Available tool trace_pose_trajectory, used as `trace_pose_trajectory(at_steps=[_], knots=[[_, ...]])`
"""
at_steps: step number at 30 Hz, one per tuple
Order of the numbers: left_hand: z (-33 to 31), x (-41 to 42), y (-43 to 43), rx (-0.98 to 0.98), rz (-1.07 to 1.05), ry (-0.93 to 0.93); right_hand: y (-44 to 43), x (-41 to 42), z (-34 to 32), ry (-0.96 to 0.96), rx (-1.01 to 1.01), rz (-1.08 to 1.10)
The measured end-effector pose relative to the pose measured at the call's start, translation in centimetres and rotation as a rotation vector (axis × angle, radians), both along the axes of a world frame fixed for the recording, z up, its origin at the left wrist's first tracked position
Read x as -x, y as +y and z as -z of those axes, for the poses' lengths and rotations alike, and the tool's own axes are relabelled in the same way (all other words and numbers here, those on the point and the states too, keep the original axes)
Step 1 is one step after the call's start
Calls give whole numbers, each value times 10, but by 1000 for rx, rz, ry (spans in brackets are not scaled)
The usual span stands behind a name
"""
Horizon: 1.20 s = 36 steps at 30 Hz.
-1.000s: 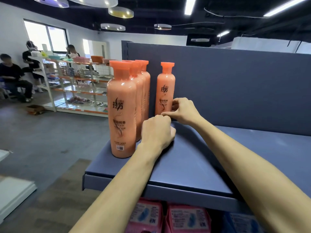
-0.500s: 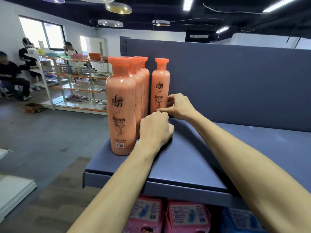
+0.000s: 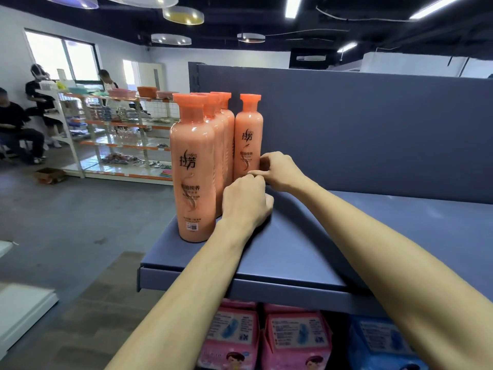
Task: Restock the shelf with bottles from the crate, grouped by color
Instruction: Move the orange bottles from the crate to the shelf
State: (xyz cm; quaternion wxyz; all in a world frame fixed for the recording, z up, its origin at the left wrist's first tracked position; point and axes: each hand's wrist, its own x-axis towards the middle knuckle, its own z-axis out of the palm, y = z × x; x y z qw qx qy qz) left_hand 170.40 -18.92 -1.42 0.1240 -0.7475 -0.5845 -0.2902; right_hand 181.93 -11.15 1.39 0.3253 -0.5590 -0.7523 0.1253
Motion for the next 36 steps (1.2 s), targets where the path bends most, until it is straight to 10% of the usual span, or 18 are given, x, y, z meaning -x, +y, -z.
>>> trace_pose_trajectory(at_steps=[25,36], knots=[[-16,-18,-95,-131,289,82,-199,-78,-3,-379,-199,325],[45,-20,-210,-206,603,-16,-321,-80,76,-182,-558,303]])
